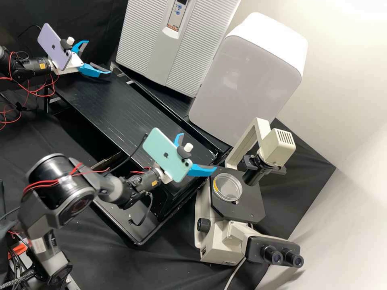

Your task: Place the petri dish on the bench

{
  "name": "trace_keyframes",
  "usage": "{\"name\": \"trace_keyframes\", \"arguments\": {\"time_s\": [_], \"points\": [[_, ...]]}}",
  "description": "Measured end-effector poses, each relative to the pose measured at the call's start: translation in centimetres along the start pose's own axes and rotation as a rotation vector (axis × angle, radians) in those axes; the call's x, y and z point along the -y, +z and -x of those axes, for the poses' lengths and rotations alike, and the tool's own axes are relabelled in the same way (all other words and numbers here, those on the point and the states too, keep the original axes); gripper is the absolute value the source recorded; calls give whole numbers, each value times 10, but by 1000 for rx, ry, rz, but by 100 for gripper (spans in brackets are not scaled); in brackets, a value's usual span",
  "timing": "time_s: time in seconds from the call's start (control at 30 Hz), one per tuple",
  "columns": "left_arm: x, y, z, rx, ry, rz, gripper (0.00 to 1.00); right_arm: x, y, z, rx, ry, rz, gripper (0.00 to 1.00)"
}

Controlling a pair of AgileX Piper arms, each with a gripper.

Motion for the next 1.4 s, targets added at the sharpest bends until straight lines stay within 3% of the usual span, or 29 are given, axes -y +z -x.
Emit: {"name": "trace_keyframes", "arguments": {"time_s": [0.3, 0.47, 0.7, 0.97, 1.17, 1.4], "points": [[0, 0, 0, 0, 0, 0, 100, -6, -20, 33, -97, 34, 4, 100], [0, 0, 0, 0, 0, 0, 100, 0, -13, 41, -73, 16, 10, 100], [0, 0, 0, 0, 0, 0, 100, 2, 15, 48, 32, 22, 20, 100], [0, 0, 0, 0, 0, 0, 100, -12, 45, 56, 124, 82, 34, 100], [0, 0, 0, 0, 0, 0, 100, -27, 54, 60, 110, 161, 38, 100], [0, 0, 0, 0, 0, 0, 100, -28, 59, 54, 111, 169, 43, 100]]}}
